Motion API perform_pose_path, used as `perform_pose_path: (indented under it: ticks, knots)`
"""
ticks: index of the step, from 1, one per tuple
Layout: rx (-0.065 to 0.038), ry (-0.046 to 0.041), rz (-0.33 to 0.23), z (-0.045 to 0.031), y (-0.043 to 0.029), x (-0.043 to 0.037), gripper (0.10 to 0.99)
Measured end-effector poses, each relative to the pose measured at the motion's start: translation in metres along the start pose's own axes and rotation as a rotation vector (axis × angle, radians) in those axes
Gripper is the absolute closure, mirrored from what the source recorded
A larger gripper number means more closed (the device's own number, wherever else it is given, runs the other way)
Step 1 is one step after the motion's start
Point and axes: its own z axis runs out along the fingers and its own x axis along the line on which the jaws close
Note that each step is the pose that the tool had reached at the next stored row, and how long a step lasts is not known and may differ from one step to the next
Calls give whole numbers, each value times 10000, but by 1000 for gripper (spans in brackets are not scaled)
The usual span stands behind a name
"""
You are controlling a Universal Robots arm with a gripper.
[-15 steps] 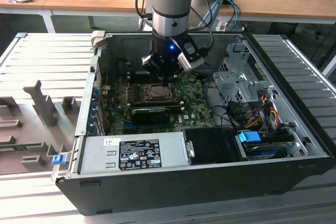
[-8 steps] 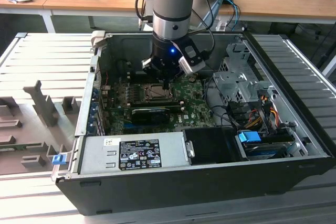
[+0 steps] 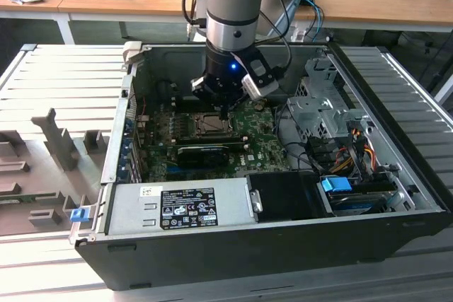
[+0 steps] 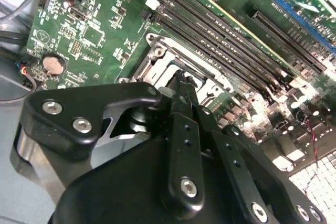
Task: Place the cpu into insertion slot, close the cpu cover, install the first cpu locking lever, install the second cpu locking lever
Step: 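Install the second cpu locking lever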
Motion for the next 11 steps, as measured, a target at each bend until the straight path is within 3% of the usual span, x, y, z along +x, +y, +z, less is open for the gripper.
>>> perform_pose_path:
  ticks: [2,7,11]
  knots:
    - [1,0,0,2,-31,4,980]
    - [-177,-2,-100,66,-118,62,980]
    - [-196,-1,-107,85,-154,74,980]
